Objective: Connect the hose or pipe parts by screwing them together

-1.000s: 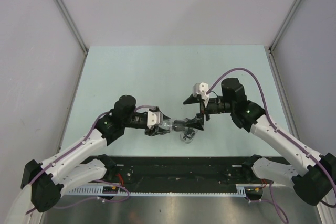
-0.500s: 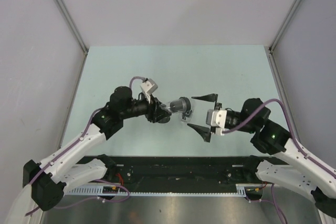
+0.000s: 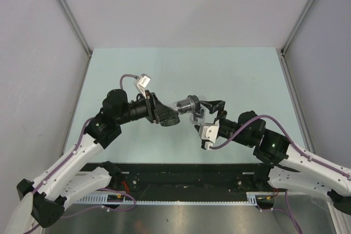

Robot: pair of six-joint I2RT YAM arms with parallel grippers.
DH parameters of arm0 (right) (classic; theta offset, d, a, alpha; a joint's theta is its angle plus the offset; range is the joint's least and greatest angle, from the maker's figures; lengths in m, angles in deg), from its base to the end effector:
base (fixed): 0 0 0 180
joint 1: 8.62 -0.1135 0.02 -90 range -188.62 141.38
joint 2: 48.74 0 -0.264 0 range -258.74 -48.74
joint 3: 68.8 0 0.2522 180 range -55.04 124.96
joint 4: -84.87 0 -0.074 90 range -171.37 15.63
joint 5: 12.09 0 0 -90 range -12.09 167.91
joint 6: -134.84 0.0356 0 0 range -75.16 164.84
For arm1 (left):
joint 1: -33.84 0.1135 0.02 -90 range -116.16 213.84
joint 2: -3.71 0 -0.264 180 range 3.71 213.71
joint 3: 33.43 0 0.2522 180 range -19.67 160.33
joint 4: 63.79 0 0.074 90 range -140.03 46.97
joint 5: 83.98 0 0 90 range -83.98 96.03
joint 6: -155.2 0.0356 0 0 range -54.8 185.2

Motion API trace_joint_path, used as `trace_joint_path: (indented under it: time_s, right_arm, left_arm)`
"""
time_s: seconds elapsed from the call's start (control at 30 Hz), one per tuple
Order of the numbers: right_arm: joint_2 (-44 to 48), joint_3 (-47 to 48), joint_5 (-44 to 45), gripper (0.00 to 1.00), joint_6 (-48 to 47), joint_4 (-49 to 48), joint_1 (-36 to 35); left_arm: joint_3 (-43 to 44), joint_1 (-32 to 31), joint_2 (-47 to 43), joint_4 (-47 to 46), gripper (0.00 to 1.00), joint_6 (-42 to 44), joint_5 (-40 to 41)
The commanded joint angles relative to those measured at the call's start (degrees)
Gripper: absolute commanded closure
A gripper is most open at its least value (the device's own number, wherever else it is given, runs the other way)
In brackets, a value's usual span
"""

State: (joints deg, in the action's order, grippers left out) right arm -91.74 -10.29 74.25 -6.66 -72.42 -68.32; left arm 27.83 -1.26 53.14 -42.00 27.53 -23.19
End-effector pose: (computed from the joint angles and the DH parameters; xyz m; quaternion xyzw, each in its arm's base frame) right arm 0.0881 0.1554 0.3473 -0.6305 0.4061 0.0712 0.6576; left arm 0.1525 -0.1284 0.3476 0.1455 0.7445 -0.5246 0.3864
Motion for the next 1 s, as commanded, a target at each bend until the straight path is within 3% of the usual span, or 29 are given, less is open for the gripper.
trace_joint_path:
  time_s: [0.0, 0.3, 0.83, 0.87, 0.97]
  right_arm:
    - [-0.7, -0.2, 7.1, 0.01, -3.9, -5.9, -2.4]
    - [-3.9, -0.2, 14.6, 0.03, -7.6, -6.7, -6.0]
    - [-6.5, -0.2, 9.8, 0.12, -6.9, -7.3, -4.6]
    - [-6.6, -0.2, 9.3, 0.13, -6.9, -7.4, -4.3]
    - [-7.1, -0.2, 7.0, 0.34, -6.2, -7.8, -3.1]
  left_arm:
    - [2.7, 0.4, -1.1, -0.6, 1.00, -6.2, -3.9]
    - [2.9, 0.6, -2.2, 2.0, 1.00, -7.7, -4.7]
    - [2.3, 0.7, -2.3, 2.3, 1.00, -7.9, -8.1]
    - [2.3, 0.7, -2.2, 2.3, 1.00, -7.7, -8.8]
    - [2.3, 0.6, -1.9, 2.3, 1.00, -6.3, -11.1]
